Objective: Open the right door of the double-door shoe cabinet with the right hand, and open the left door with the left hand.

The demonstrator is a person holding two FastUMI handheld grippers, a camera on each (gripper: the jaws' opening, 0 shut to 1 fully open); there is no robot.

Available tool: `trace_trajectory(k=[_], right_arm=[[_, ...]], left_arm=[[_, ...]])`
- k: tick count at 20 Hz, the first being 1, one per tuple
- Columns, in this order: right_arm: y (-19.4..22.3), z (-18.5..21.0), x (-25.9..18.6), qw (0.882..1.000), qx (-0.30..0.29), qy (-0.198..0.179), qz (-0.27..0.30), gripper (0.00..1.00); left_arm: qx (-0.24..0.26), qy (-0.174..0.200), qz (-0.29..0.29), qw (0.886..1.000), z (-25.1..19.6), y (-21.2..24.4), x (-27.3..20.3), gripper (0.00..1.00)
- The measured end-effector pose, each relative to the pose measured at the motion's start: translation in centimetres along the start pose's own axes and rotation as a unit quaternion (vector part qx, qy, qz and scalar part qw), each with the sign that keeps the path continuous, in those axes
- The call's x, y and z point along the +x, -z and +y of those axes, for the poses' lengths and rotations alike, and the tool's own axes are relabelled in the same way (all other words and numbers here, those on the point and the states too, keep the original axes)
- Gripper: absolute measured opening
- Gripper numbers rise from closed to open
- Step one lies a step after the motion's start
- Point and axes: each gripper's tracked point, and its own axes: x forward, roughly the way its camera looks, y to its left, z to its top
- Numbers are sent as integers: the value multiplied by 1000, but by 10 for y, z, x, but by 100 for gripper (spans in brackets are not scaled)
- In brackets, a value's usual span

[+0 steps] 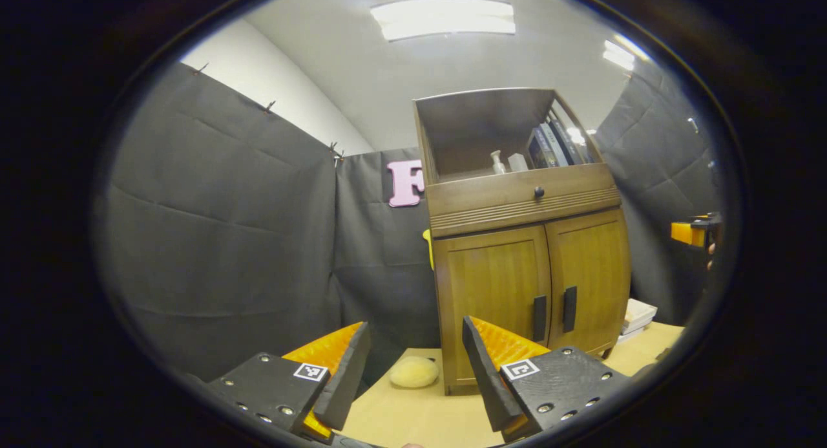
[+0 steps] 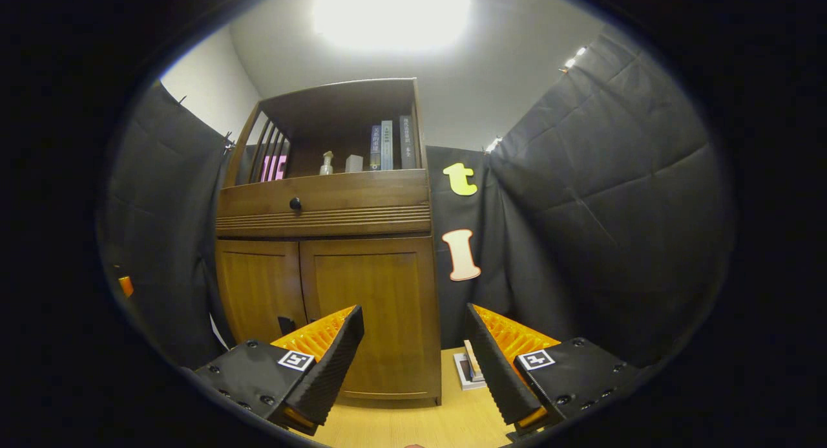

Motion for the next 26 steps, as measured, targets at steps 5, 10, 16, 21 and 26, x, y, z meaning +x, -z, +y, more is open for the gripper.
trace_trajectory(k=[5,10,16,21,26], right_arm=[[11,33,28,999,5,-33,4,99],[24,63,55,998,4,-58,8,99],[46,95,87,997,5,-75,19,99],[72,115,110,996,5,-86,35,99],[104,137,135,994,2,-95,60,99]], left_arm=[[15,-30,5,999,20,1,-15,83],[22,-59,8,998,32,2,-23,83],[25,-88,14,996,40,6,-26,83],[33,-110,16,993,43,6,-28,83],[39,-127,21,991,45,7,-30,83]])
